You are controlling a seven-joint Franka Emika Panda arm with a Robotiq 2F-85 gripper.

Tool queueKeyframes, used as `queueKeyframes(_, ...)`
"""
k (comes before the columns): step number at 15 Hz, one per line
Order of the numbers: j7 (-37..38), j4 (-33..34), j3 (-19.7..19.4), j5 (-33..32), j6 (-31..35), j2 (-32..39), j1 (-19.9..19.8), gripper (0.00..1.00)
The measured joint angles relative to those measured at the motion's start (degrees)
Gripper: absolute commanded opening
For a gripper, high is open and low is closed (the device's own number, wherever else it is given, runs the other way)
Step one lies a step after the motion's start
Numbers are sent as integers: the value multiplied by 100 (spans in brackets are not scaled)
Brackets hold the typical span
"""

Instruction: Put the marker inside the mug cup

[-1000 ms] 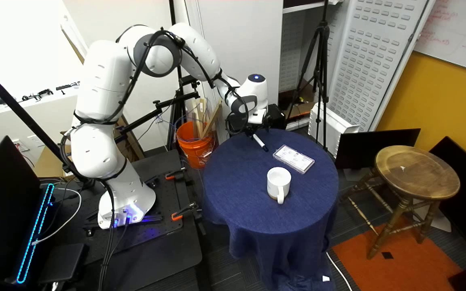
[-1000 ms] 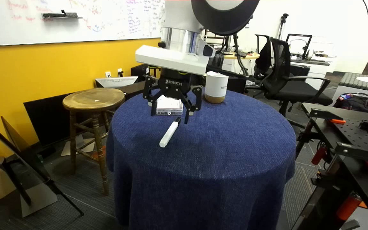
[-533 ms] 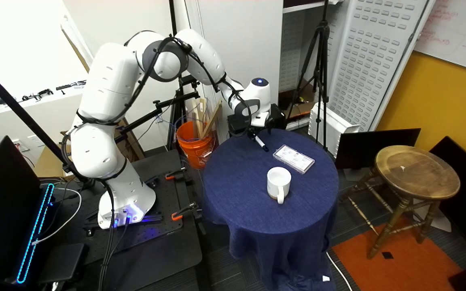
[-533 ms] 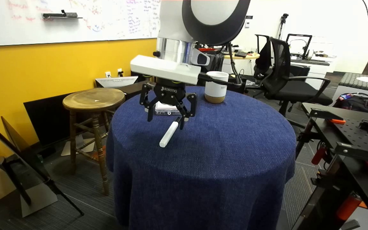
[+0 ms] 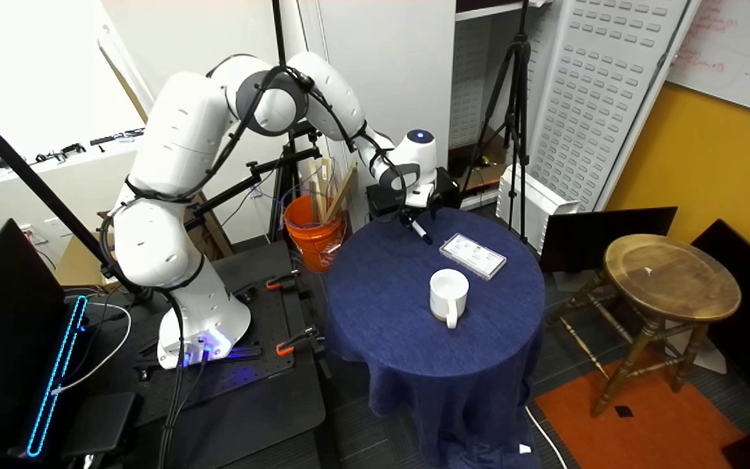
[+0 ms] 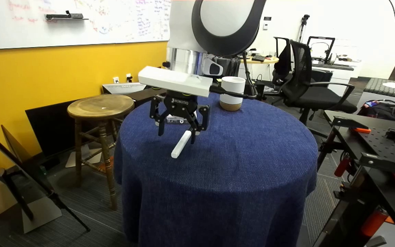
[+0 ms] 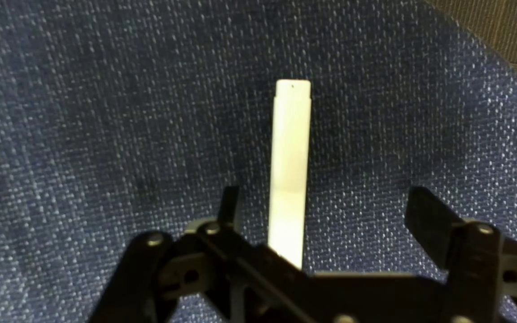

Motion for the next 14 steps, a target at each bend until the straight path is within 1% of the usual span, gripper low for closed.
queueKeyframes(1, 0, 12, 0, 4, -2, 8, 0, 85)
queueKeyframes(2, 0, 21, 0, 6, -2, 15, 0, 78)
queueKeyframes(3, 0, 30, 0, 10, -2, 23, 0, 81)
queueKeyframes(4, 0, 39, 0, 14, -3, 32, 0, 77)
queueKeyframes(6, 0, 56, 0, 17, -5, 49, 0, 74)
queueKeyframes(9, 0, 69, 0, 21, -9, 67, 1, 74)
queueKeyframes(10, 0, 69, 0, 22, -10, 71, 2, 69)
queueKeyframes(11, 0, 69, 0, 22, -11, 73, 4, 51)
queueKeyframes(12, 0, 69, 0, 22, -11, 75, 7, 45)
queueKeyframes(13, 0, 69, 0, 22, -11, 76, 10, 43)
queueKeyframes(14, 0, 69, 0, 22, -11, 76, 14, 37)
